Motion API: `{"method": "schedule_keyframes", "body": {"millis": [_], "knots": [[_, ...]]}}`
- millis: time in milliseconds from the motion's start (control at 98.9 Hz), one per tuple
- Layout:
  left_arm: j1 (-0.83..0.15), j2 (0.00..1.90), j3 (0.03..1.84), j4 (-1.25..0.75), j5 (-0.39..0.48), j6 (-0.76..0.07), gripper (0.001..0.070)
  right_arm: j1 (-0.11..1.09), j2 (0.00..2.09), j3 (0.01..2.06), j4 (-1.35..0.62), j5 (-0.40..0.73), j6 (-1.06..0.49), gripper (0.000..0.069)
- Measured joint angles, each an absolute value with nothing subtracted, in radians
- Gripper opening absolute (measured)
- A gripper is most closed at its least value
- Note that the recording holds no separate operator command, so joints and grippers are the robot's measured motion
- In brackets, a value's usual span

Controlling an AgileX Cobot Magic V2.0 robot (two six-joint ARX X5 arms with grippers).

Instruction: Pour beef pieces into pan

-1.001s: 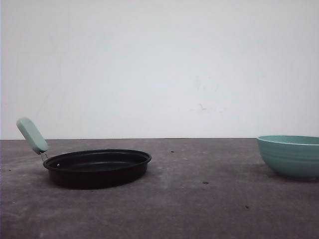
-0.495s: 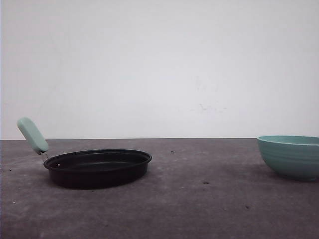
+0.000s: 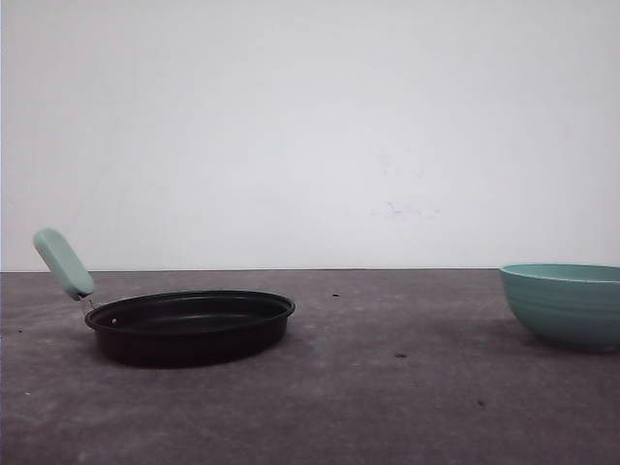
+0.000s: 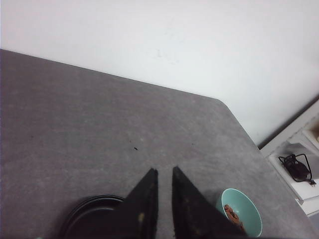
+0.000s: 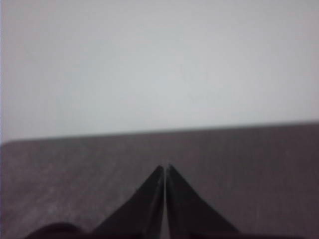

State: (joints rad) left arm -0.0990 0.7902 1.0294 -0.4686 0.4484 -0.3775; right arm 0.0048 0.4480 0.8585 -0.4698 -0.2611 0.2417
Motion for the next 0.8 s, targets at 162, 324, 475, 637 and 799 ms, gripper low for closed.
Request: {"method": "schedule_keyframes", "body": {"millis": [162, 324, 475, 637, 799], "knots": [[-0.099, 0.790, 1.029, -0.469, 0.448, -0.369, 0.0033, 0.005, 0.586, 1.002, -0.529, -0.266, 0.241, 0.0009], [-0.099, 0.790, 1.029, -0.469, 0.448, -0.366, 0.0308, 0.005, 0.686, 1.098, -0.561, -0.295, 0.240, 0.0325], [-0.099, 0.790, 1.029, -0.471, 0.448, -0.365, 0.0460, 0.005, 0.735, 1.106, -0.578, -0.295, 0.241, 0.0588], [-0.099, 0.790, 1.029, -0.512, 0.392, -0.367, 0.0475, 0.005, 0.766, 1.106, -0.637, -0.287, 0.234, 0.0619], [-0.099, 0.791, 1.015, -0.504, 0.155, -0.443, 0.0476, 0.005, 0.808, 1.106, -0.724, -0.286, 0.212, 0.0621]]}}
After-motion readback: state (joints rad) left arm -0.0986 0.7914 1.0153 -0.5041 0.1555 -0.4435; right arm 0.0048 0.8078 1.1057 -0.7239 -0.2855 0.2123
